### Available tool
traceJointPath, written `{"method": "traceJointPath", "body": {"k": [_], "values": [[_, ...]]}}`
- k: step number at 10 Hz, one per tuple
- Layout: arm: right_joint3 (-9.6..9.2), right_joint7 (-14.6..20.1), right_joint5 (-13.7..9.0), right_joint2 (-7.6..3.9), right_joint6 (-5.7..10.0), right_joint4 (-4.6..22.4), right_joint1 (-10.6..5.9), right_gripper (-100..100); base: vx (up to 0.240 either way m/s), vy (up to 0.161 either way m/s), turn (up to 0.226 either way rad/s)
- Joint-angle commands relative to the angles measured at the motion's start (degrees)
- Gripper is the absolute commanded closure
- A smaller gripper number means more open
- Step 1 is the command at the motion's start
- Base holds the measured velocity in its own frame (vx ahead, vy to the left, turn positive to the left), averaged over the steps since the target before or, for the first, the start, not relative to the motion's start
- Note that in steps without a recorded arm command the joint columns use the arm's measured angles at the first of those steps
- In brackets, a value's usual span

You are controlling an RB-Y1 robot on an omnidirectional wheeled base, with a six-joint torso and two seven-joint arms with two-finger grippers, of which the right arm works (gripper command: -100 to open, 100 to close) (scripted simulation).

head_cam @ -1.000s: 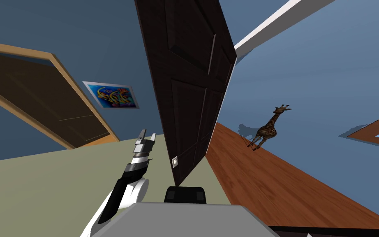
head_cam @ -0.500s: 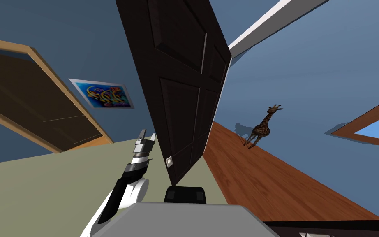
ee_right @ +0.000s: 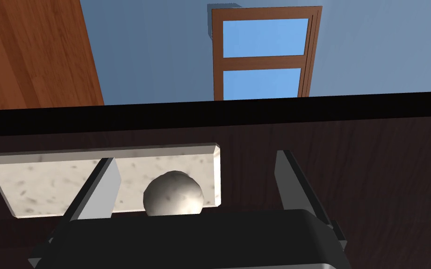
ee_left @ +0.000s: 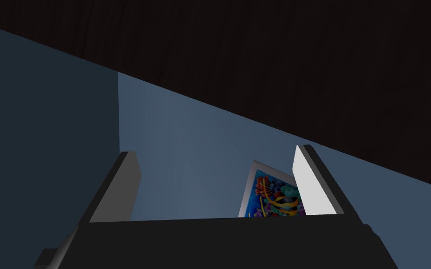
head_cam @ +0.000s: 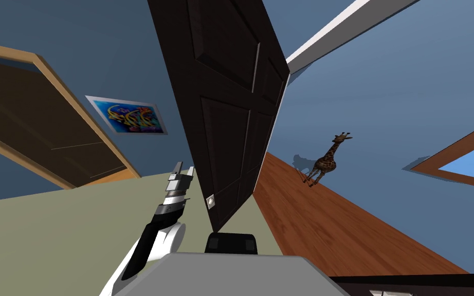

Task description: Pull the door open

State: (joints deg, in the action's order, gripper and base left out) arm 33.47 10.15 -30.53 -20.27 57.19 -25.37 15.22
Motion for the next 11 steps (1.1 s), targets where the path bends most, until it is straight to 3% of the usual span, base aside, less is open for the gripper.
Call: {"method": "traceJointPath", "body": {"k": [1, 8, 9, 11], "values": [[-0.01, 0.0, 0.0, 0.02, -0.03, -0.1, 0.04, -100, 0.001, -0.016, 0.005], [-0.01, 0.0, 0.0, 0.02, -0.03, -0.1, 0.04, -100, 0.0, -0.001, -0.004], [-0.27, 0.9, 0.2, -0.12, 2.04, 2.0, 0.07, -100, 0.009, -0.005, 0.078], [-0.55, 1.9, 0.5, -0.28, 4.3, 4.2, 0.1, -100, 0.0, -0.038, 0.072]]}}
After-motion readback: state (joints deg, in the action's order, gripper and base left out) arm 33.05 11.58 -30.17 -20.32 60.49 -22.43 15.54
